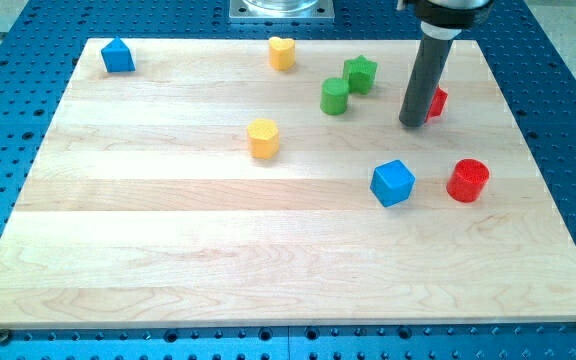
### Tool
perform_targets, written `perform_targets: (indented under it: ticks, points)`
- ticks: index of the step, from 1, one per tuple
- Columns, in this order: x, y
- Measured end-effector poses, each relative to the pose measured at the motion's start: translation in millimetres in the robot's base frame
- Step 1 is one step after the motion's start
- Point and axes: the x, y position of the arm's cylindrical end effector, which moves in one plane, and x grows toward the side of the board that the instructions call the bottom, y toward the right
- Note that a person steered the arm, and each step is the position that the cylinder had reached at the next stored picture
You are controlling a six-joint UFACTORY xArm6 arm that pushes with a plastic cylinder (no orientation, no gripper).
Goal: Drag the red star to the top right side of the green star
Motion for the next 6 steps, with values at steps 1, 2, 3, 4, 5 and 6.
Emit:
perform_targets:
  ticks: [1,2,3,4,5,6]
  points:
    - [-28.6,11.9]
    - [-40.9,49.8]
    - [-9.8,14.6]
    - [-12.7,67.6]
    - [-25.5,99.0]
    - [-59.0,89.0]
